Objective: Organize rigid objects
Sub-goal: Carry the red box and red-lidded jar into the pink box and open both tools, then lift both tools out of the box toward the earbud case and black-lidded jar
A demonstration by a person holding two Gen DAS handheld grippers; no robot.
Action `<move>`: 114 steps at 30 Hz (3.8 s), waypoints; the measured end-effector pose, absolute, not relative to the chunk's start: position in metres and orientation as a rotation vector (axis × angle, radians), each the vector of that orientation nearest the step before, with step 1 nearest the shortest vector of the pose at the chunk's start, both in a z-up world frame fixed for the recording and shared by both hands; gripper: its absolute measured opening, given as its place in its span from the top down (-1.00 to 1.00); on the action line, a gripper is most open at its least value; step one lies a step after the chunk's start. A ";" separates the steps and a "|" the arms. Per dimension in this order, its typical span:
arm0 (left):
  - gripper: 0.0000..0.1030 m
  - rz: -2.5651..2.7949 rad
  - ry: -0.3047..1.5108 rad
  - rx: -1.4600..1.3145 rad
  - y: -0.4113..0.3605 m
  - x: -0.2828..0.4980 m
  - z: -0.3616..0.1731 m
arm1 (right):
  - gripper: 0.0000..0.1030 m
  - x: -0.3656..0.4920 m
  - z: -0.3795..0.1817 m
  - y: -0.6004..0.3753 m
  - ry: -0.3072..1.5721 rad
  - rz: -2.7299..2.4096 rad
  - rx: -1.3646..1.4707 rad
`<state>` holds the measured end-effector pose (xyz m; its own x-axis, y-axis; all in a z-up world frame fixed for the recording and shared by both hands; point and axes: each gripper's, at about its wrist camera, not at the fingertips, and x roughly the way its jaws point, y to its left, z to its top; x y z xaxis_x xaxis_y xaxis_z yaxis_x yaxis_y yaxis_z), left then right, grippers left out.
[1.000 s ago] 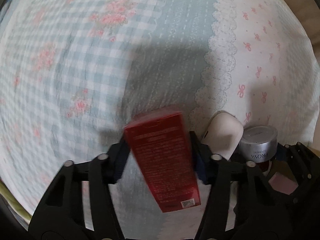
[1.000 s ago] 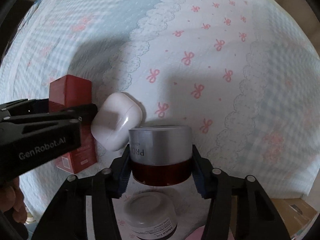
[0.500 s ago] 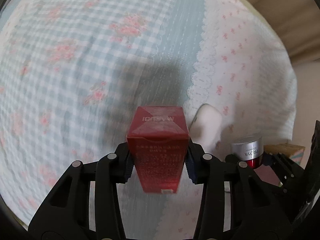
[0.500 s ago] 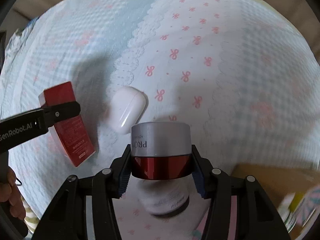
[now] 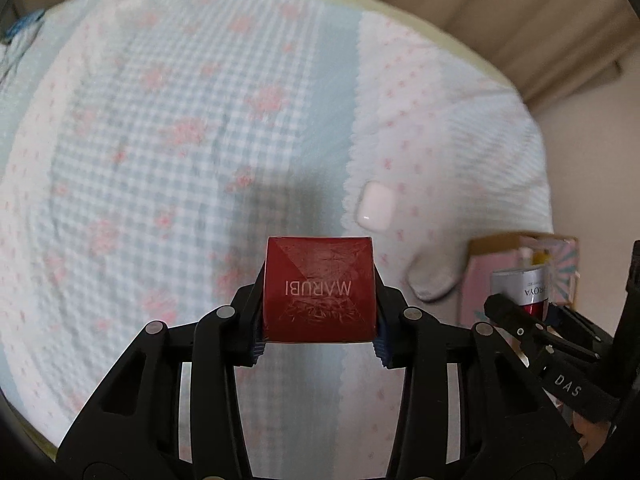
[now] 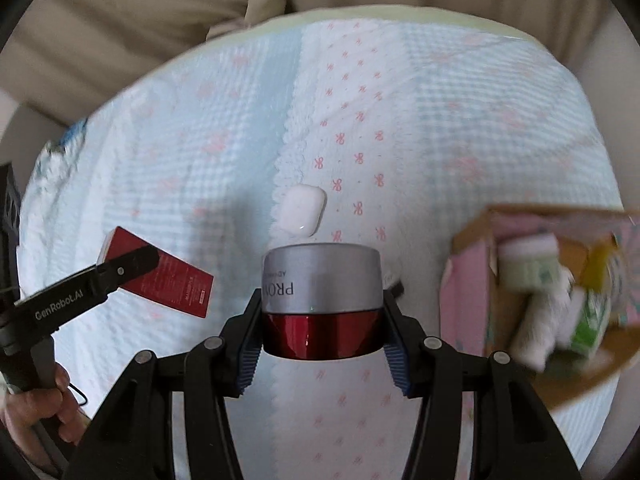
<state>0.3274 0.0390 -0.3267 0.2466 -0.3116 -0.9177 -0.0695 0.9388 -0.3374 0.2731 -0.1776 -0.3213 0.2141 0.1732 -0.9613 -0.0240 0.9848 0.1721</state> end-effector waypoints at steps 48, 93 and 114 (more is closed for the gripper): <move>0.27 -0.351 1.388 -0.078 -0.278 0.313 -0.322 | 0.04 0.215 -0.338 -0.519 1.368 -0.059 0.266; -1.00 -0.291 1.196 -0.046 -0.073 0.217 -0.230 | -1.00 0.121 -0.211 -0.387 1.105 -0.137 0.273; -1.00 -0.356 1.214 0.019 0.079 0.275 -0.273 | -1.00 0.112 -0.261 -0.190 1.113 -0.367 0.417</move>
<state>0.2747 0.0794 -0.2725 0.3012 -0.2581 -0.9180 0.2784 0.9445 -0.1743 0.1116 -0.1901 -0.2611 0.3975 -0.0761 -0.9144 0.4833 0.8645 0.1381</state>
